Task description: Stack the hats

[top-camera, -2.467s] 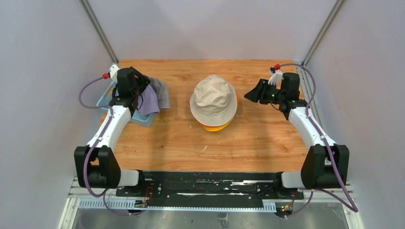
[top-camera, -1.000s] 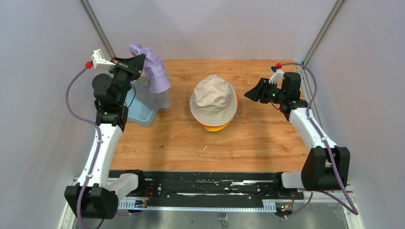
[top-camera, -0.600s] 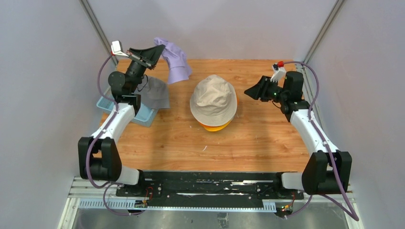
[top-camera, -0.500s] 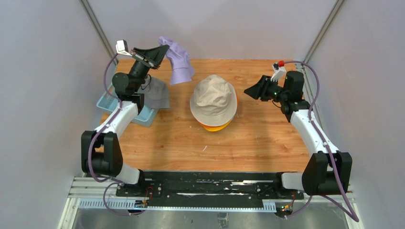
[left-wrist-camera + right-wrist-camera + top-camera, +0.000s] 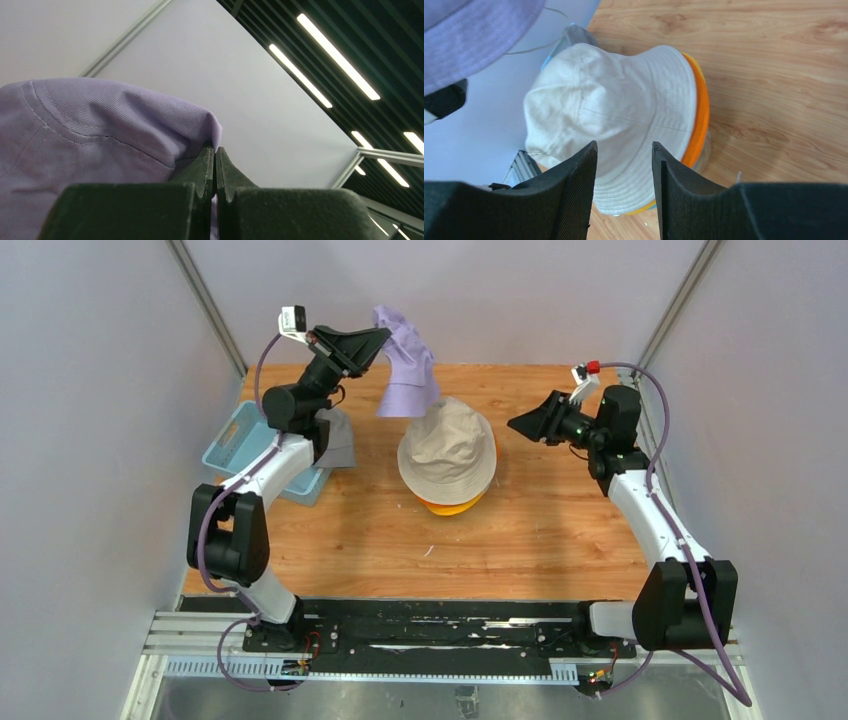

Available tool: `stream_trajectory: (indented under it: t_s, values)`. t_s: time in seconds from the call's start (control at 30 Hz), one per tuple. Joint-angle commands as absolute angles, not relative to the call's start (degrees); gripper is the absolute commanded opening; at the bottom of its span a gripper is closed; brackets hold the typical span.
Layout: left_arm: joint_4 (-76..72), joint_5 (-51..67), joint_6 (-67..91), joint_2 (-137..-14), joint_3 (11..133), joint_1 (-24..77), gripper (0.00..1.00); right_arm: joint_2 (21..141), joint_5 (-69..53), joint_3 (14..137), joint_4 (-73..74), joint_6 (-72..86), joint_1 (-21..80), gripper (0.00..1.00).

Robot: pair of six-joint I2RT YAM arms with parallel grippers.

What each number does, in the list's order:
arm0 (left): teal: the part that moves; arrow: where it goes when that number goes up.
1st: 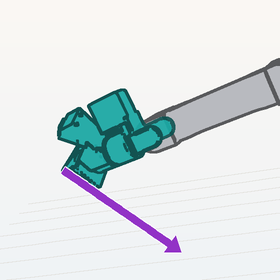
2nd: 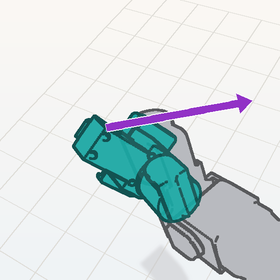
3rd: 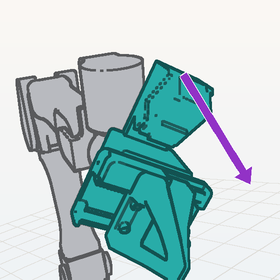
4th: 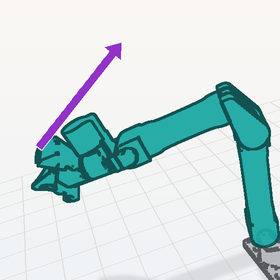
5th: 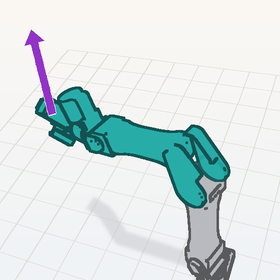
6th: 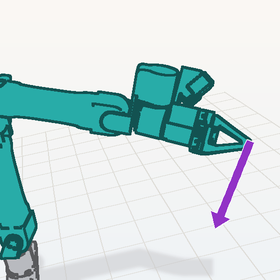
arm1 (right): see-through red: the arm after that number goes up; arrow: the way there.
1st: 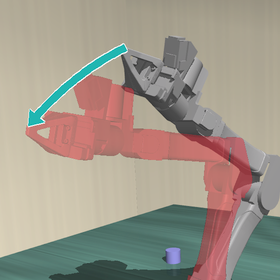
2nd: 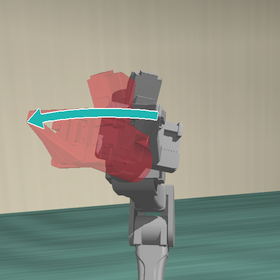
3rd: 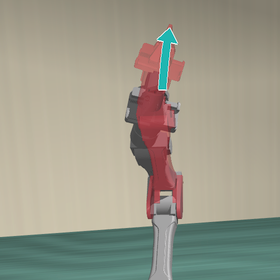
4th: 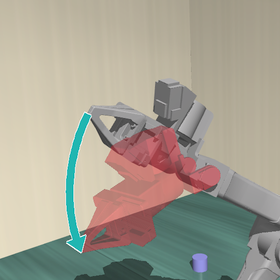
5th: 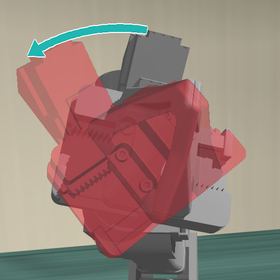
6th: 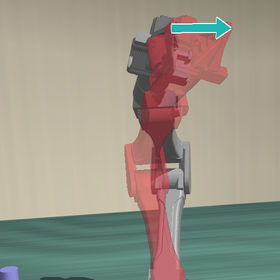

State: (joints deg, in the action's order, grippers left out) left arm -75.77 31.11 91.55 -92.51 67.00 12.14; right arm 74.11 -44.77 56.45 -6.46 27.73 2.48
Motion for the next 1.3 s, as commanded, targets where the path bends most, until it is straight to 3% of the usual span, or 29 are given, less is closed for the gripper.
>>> stream_trajectory:
  t_s: [0.0,0.53,0.83,1.27]
  values:
    - [-79.61,32.77,91.81,-94.82,71.58,15.22,0.0,73.4,-50.59,56.92,-17.3,35.15,3.19,0.44]
    - [-88.31,36.21,93.43,-108.88,87.87,21.31,0.0,79.43,-54.78,58.53,-48.71,63.68,5.69,0.44]
    - [-88.56,37.49,92.75,-112.41,92.82,22.48,0.0,91.53,-54.08,58.57,-78.71,87.23,5.93,0.43]
    - [-88.67,37.45,94.57,-114.43,98.48,23.33,0.0,97.24,-53.8,63.44,-82.36,92.8,8.09,0.42]
